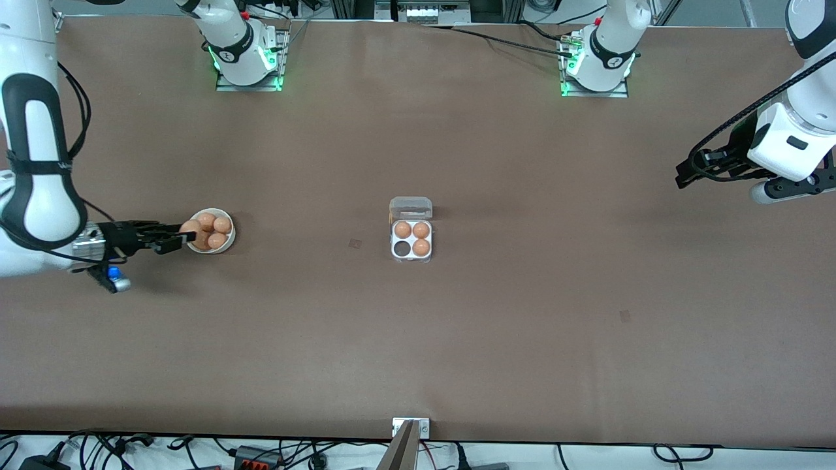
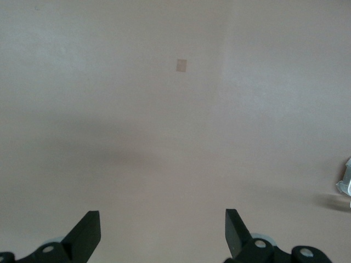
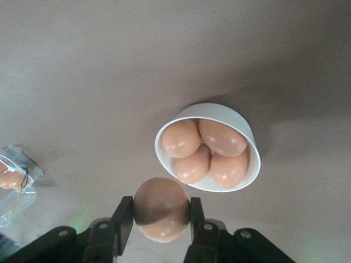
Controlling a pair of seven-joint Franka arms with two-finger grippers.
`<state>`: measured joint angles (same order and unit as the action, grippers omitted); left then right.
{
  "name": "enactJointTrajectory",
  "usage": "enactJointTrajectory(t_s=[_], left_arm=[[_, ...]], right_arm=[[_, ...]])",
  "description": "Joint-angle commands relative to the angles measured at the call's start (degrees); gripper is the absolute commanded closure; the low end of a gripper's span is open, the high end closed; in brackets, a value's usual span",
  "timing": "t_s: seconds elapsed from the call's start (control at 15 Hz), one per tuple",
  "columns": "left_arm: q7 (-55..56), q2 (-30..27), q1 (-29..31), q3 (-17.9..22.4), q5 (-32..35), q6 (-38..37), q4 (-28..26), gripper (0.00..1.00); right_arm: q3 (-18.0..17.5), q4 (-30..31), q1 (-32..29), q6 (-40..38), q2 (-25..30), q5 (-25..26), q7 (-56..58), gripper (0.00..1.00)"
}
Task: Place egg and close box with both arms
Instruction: 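Lift the egg with the right gripper and carry it to the box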
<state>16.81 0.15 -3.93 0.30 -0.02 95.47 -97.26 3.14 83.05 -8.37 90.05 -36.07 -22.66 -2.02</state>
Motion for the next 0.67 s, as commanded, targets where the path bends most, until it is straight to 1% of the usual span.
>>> enactJointTrajectory(t_s=[0.0,0.2,0.27,0.47,0.6], left_arm=[[-0.99,-0.94,0.41,-0.13,-0.33,0.42,-0.65,0.00],[-0.99,-0.94,0.41,-0.13,-0.33,0.33,-0.65,0.00],[-0.99,-0.94,0.41,-0.13,-0.33,0.33,-0.65,0.00],[-0.99,-0.94,0.41,-0.13,-0.33,0.33,-0.65,0.00],[-0.99,-0.94,0.41,-0.13,-0.33,0.33,-0.65,0.00]], right_arm=[[-0.06,-7.54,5.45,-2.34,0.30,6.20,0.09,0.85],[0.03,-10.80,13.00,-0.59,0.56,7.89,-0.17,0.85],[0.11,-11.15,15.90,1.77,0.56,8.07,-0.18,0.85],[0.29,-10.98,25.04,10.46,0.48,12.36,-0.88,0.85],[0.38,-10.89,29.44,14.60,0.13,12.72,-1.14,0.85]])
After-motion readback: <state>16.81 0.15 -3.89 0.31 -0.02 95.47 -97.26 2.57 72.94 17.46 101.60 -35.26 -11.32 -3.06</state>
